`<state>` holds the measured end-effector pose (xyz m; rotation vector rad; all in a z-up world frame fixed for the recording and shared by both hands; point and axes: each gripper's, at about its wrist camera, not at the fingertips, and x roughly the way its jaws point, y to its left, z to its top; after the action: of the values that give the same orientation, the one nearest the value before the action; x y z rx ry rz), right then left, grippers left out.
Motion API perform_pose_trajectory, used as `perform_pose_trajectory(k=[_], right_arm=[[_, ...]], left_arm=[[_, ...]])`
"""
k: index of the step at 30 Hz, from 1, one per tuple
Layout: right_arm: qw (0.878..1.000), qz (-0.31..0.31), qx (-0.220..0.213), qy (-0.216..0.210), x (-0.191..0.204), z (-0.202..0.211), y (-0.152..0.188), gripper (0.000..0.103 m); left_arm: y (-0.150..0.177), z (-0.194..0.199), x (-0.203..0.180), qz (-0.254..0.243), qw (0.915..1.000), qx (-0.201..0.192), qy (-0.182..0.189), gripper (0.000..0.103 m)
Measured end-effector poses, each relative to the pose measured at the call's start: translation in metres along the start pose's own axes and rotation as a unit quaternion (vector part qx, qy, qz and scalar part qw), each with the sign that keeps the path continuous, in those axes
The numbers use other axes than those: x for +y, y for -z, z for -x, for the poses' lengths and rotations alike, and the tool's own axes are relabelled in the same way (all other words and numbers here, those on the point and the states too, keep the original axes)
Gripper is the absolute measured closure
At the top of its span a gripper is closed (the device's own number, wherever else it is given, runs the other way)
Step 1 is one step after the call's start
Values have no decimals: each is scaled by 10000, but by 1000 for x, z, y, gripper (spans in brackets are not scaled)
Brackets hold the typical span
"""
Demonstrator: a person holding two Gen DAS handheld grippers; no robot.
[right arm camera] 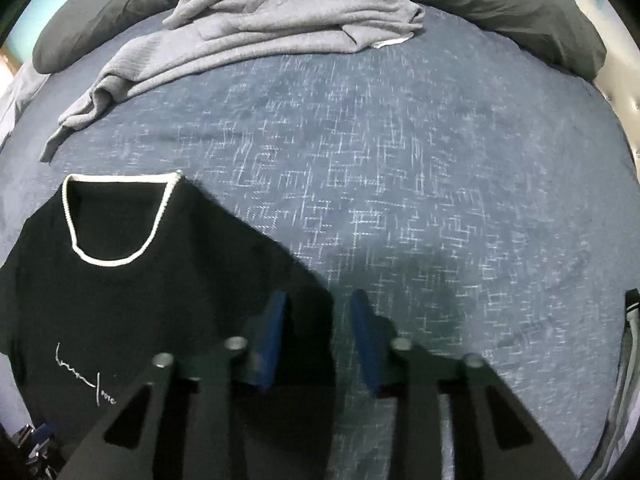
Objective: Fold clothes
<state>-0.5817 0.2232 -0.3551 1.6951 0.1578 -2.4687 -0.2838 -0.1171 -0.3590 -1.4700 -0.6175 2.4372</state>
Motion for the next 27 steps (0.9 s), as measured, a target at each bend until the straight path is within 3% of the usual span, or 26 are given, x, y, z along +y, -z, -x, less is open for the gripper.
perform_pose_trajectory(k=[6, 8, 14, 22, 27], right_arm=[[9997, -94, 94, 183, -4, -15, -2, 89], [9992, -378, 40, 127, -13, -18, -1, 89], [9916, -1215, -120, -428, -38, -19, 3, 89], [9697, -2045, -548, -1221, -58, -2, 11, 89], [9725, -1972, -784, -959, -58, 9, 9, 89]], left_arm=[[1, -1, 2, -46, 10000, 33, 18, 73], [1, -1, 3, -65, 10000, 41, 16, 73], [1, -3, 3, -71, 10000, 44, 11, 73], [1, -3, 3, -73, 10000, 38, 19, 73], [0, -3, 4, -67, 10000, 49, 29, 73]])
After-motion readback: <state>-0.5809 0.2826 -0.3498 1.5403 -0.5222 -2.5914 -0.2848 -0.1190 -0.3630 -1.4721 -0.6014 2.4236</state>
